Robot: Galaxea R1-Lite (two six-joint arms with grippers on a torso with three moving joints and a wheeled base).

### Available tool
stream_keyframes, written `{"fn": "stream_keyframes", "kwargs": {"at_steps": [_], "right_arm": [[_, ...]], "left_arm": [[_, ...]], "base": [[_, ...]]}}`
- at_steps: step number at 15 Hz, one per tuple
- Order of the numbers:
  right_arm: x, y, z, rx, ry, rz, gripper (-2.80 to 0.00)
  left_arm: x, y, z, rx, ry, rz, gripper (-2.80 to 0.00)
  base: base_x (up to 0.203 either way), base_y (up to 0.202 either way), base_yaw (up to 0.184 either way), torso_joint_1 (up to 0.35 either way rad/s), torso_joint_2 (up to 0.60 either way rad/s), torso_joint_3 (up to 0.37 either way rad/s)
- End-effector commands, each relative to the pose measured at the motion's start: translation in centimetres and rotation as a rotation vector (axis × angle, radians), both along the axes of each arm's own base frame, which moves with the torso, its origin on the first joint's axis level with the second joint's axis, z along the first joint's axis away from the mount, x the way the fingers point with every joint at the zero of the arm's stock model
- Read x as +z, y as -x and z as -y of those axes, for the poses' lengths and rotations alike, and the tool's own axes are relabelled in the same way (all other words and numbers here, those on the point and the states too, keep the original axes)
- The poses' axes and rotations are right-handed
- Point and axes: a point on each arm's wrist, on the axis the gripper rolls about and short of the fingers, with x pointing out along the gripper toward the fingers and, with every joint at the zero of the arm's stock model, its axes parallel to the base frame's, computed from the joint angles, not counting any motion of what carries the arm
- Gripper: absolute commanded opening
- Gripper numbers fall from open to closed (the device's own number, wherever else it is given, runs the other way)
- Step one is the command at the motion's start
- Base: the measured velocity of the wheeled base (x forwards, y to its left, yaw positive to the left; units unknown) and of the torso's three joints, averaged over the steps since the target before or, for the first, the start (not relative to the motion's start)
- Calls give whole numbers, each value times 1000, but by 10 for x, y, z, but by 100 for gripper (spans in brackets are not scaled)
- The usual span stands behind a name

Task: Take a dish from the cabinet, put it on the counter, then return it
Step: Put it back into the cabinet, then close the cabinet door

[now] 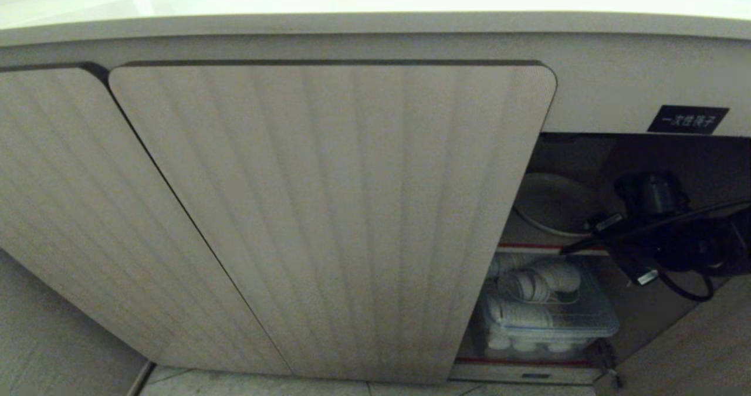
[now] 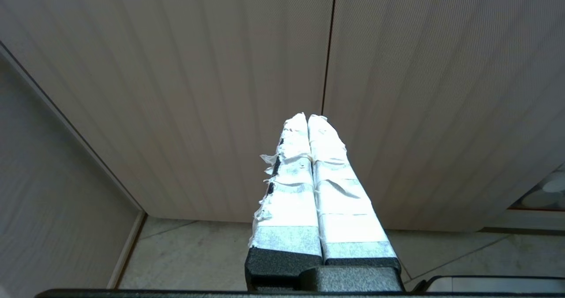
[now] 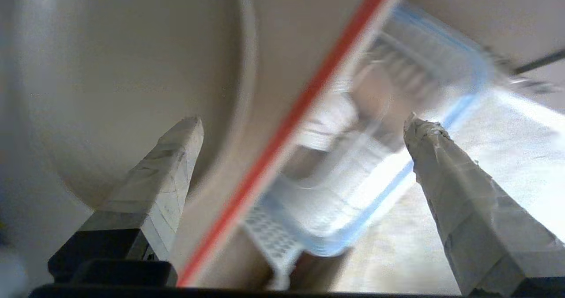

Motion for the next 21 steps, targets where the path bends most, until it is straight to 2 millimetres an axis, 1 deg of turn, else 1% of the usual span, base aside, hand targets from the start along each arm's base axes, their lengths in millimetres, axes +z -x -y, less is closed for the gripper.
{"fn": "stream_keyframes", "kwargs": {"at_steps": [1, 6, 8, 13, 18, 21], "right_arm": [[-1, 10, -3, 5, 43, -16, 0], [-3, 34, -13, 113, 172, -28, 0], [-2, 43, -13, 159, 238, -10, 0], [-4, 70, -11, 249, 358, -52, 0], [-5, 95, -8, 299, 422, -97, 0], [-4, 105, -7, 292, 487, -99, 0]], "left_arm": [[0, 0, 0, 0, 0, 0, -280], [0, 0, 0, 0, 0, 0, -280], [0, 0, 0, 0, 0, 0, -280], [0, 0, 0, 0, 0, 0, -280], [0, 0, 0, 0, 0, 0, -280], [0, 0, 0, 0, 0, 0, -280]], "base": [[0, 0, 0, 0, 0, 0], [0, 0, 0, 0, 0, 0], [0, 0, 0, 0, 0, 0], [0, 0, 0, 0, 0, 0], [0, 0, 0, 0, 0, 0], [0, 0, 0, 0, 0, 0]]}}
